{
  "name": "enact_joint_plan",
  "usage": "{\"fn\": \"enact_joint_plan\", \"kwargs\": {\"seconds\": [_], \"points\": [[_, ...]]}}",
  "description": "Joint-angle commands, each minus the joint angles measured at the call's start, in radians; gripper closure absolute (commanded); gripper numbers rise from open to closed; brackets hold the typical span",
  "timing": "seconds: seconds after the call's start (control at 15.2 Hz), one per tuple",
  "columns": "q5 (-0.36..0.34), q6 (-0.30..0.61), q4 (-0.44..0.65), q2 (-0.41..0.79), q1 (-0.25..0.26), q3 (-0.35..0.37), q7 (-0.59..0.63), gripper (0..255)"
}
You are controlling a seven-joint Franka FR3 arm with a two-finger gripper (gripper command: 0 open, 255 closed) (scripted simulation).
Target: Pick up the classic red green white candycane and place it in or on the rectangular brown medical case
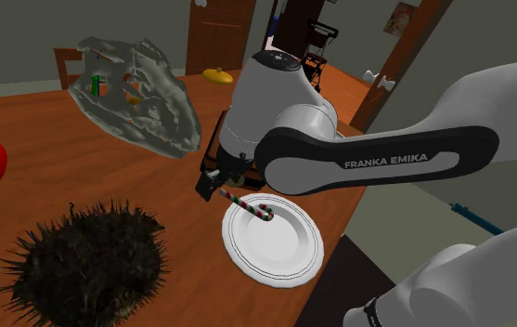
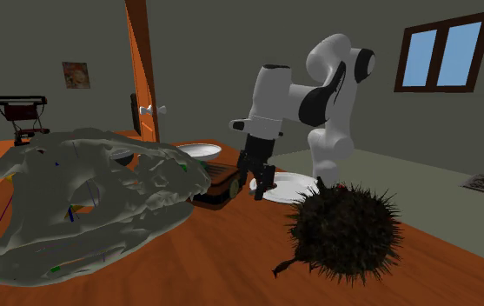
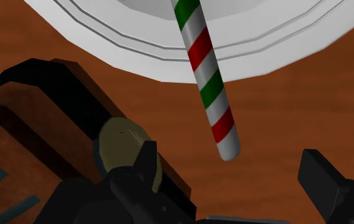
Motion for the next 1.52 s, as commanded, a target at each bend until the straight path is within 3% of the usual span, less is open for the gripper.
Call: {"fn": "enact_joint_plan", "kwargs": {"seconds": [0.0, 0.13, 0.2, 0.79, 1.45], "points": [[0.0, 0.001, -0.001, 0.0, 0.0, 0.0, 0.0, 0], [0.0, 0.001, -0.001, 0.0, 0.0, 0.0, 0.0, 0], [0.0, 0.001, -0.001, 0.0, 0.0, 0.0, 0.0, 255], [0.0, 0.001, -0.001, 0.0, 0.0, 0.0, 0.0, 255], [0.037, -0.134, 0.092, -0.052, 0.006, -0.022, -0.04, 255]]}}
